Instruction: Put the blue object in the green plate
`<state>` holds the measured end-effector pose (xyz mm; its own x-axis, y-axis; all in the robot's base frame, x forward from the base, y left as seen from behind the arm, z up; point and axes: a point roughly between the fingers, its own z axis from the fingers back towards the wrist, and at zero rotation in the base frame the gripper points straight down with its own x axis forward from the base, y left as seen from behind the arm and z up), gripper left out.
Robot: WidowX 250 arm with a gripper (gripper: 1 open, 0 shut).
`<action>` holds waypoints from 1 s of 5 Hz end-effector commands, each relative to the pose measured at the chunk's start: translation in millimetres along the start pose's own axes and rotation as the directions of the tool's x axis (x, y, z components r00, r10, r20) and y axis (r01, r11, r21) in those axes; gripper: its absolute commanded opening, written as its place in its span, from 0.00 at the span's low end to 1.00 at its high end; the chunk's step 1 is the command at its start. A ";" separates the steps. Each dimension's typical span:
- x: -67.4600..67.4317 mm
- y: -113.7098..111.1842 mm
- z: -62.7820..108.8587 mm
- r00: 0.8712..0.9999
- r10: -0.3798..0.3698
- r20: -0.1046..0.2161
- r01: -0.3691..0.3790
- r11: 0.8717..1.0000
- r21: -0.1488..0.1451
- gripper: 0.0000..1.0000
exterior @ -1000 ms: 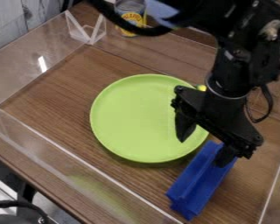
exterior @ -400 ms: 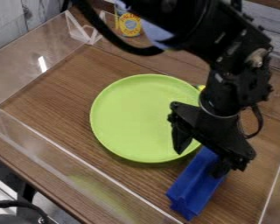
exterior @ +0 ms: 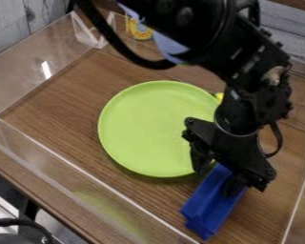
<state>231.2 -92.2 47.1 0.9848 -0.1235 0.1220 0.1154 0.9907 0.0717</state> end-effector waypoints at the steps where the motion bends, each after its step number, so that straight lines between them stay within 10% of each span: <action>1: 2.4 2.3 4.6 1.000 -0.006 0.021 0.006 1.000 0.002 0.00; 5: 6.1 15.4 26.7 0.999 -0.023 0.030 0.022 0.999 0.042 0.00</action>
<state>224.9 -78.2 58.5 0.9844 -0.1559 0.0811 0.1447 0.9810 0.1296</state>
